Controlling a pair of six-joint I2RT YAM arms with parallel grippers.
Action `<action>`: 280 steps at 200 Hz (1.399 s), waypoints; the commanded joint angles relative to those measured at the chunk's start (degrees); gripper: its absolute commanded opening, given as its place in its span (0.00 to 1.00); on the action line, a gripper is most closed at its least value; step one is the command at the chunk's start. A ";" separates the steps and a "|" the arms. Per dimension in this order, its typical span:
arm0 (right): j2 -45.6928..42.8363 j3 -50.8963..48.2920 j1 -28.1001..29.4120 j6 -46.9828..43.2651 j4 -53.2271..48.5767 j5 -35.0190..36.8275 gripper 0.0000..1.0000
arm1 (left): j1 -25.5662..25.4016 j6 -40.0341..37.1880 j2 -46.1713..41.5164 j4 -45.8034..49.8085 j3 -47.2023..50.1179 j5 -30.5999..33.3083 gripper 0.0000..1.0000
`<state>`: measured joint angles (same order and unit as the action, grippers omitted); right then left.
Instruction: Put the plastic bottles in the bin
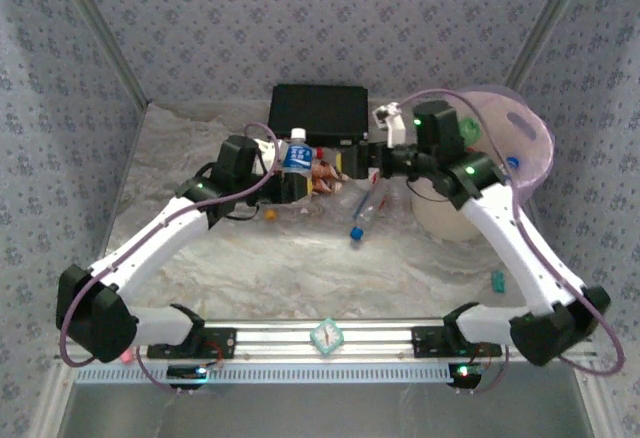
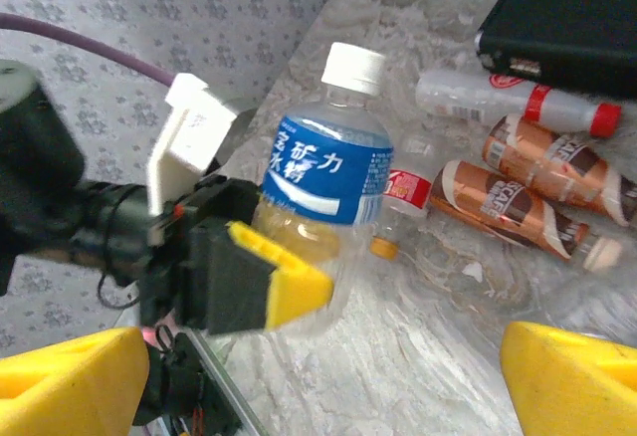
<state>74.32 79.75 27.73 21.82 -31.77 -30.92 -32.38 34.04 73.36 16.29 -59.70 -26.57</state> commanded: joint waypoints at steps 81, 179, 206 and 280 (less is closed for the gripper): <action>15.12 3.06 2.64 9.15 17.80 -6.79 0.90 | -1.72 7.87 -0.27 -19.57 2.79 -9.42 0.20; 16.97 6.78 2.54 9.12 16.02 -7.38 0.58 | -1.91 5.33 -0.32 -16.43 1.26 -6.78 0.73; 15.51 10.27 0.07 6.36 10.36 -5.28 0.54 | -1.81 1.32 -2.31 -10.08 1.07 -1.81 1.00; 7.71 21.59 -16.45 -3.92 -10.11 11.80 0.33 | 3.15 -1.94 -9.02 1.01 5.54 6.50 0.99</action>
<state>87.00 98.52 16.60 21.28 -35.09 -24.53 -30.50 34.04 65.56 12.62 -55.79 -22.83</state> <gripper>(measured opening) 0.608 0.997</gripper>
